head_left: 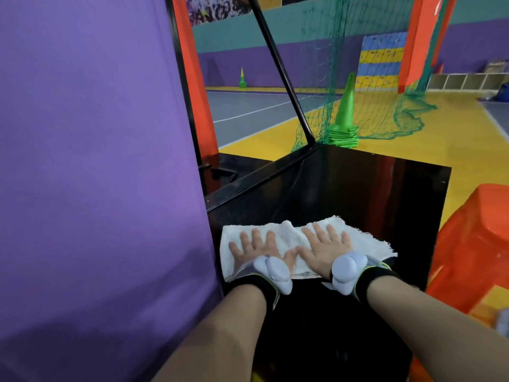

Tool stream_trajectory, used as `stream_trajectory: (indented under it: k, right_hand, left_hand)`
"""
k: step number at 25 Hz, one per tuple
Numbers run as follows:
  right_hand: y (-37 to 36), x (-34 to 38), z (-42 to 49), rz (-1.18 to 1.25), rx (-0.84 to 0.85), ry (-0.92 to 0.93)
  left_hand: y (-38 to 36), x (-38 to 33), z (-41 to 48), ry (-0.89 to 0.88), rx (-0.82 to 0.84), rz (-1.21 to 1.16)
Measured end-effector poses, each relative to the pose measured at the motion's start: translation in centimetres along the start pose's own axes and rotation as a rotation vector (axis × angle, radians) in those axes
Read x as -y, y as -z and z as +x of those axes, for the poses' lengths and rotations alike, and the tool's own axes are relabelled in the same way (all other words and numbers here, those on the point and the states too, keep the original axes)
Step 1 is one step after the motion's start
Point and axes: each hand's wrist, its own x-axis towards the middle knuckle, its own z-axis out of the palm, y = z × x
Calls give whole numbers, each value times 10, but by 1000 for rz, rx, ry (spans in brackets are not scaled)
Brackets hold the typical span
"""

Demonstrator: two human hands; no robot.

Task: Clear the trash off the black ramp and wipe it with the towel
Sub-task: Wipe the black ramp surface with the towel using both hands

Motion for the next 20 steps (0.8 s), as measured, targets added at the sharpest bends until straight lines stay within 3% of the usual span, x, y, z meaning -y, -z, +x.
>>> stream_trajectory:
  k: [7,15,20]
  right_hand:
    - [9,18,66,0,3,-46]
    - [-16,19,196,-40,-103,-32]
    - [-39,9,224,-96,-141,36]
  left_hand:
    - [1,11,60,8,-49,-41]
    - [12,21,155,33,13,-46]
    - [13,23,158,36,48,-107]
